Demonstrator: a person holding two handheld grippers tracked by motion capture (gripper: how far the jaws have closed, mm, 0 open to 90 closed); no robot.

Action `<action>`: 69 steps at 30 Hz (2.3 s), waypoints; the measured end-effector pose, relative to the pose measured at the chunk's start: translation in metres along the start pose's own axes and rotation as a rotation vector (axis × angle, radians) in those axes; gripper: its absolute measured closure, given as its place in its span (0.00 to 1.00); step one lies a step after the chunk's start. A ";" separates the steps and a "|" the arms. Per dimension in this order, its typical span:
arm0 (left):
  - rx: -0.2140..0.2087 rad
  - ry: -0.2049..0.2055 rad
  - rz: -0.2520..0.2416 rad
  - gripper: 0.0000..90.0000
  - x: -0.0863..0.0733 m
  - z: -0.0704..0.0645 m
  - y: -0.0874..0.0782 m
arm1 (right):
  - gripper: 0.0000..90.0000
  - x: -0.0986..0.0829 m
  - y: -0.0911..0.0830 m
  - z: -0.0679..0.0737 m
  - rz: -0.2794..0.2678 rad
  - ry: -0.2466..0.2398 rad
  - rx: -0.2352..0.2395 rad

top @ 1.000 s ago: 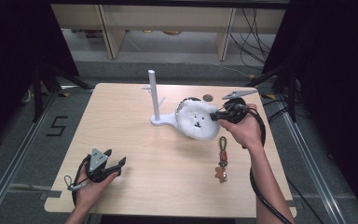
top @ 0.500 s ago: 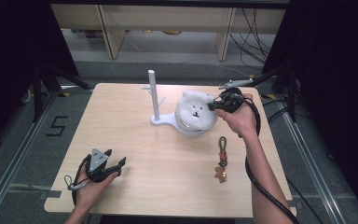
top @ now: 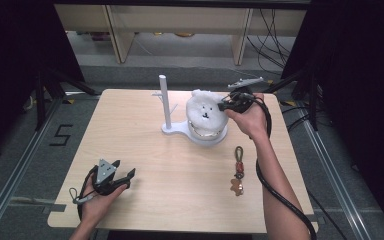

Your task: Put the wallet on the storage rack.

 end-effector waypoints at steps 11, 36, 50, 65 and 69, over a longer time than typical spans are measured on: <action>-0.001 0.000 0.000 0.37 0.000 0.000 0.000 | 0.94 -0.003 0.018 -0.005 0.009 -0.004 -0.033; -0.002 0.000 0.000 0.37 0.000 0.000 0.000 | 0.92 -0.026 0.046 -0.018 0.077 -0.087 -0.191; -0.001 -0.002 0.001 0.37 0.000 0.000 0.000 | 0.94 -0.016 0.036 -0.011 -0.007 0.011 -0.136; -0.003 0.000 -0.001 0.37 0.000 0.000 0.000 | 0.94 -0.016 0.052 -0.010 -0.013 -0.002 -0.145; -0.002 0.001 0.001 0.37 0.000 0.000 0.000 | 0.93 -0.025 0.059 -0.014 -0.003 0.007 -0.175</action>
Point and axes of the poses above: each handheld gripper's, and its own axes: y roughly forward along the jaws, x roughly out of its top, z roughly to its left, the point moved 10 cm from there along y, roughly forward along the jaws, and after that the axes turned 5 degrees about -x, right-handed, at the moved point
